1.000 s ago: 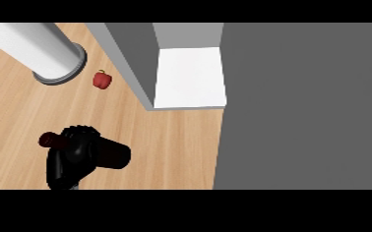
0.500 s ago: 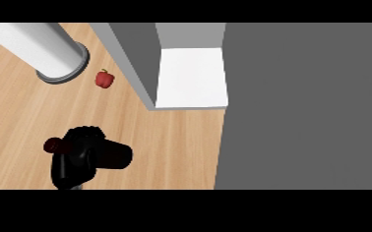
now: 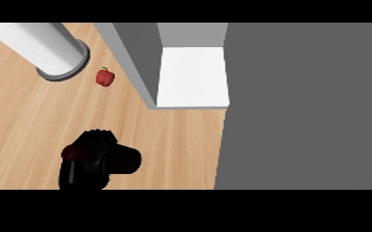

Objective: Pick up the wine, place it into the cabinet and close the cabinet

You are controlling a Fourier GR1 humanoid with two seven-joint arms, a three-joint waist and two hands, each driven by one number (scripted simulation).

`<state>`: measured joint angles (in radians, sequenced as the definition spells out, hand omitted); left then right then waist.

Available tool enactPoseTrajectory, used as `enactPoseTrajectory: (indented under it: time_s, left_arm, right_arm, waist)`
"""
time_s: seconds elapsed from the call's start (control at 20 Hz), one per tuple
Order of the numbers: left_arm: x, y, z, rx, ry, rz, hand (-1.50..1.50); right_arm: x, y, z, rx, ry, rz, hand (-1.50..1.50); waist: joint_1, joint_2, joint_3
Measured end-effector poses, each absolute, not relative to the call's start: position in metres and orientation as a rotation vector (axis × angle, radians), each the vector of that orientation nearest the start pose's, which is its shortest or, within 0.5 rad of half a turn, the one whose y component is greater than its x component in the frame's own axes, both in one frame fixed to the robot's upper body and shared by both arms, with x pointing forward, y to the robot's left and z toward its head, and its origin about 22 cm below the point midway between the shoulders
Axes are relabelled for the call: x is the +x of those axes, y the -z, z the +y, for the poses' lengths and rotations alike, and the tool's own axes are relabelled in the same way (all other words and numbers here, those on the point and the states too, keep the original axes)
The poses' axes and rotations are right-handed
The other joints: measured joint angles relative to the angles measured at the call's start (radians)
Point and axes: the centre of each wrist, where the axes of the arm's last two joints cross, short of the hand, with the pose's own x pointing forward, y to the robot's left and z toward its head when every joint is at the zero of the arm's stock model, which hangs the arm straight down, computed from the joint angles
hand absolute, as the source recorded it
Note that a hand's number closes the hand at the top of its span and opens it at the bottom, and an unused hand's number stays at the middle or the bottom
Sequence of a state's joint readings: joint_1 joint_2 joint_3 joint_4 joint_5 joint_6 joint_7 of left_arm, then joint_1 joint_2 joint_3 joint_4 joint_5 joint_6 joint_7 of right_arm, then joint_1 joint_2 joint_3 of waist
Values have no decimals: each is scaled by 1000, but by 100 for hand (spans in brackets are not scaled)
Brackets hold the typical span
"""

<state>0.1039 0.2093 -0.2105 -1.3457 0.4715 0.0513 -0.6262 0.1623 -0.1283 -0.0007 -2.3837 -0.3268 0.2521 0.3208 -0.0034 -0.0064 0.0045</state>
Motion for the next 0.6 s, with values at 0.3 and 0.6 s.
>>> enactPoseTrajectory:
  time_s: [0.3,0.6]
  left_arm:
    - [188,45,218,-135,-207,-1781,150]
    - [188,18,190,-142,-198,-1782,150]
  right_arm:
    - [155,-162,-248,300,-241,-1919,-150]
    - [156,-163,-252,279,-235,-1928,-150]
  waist:
    - [2,3,-3]
    - [2,4,-4]
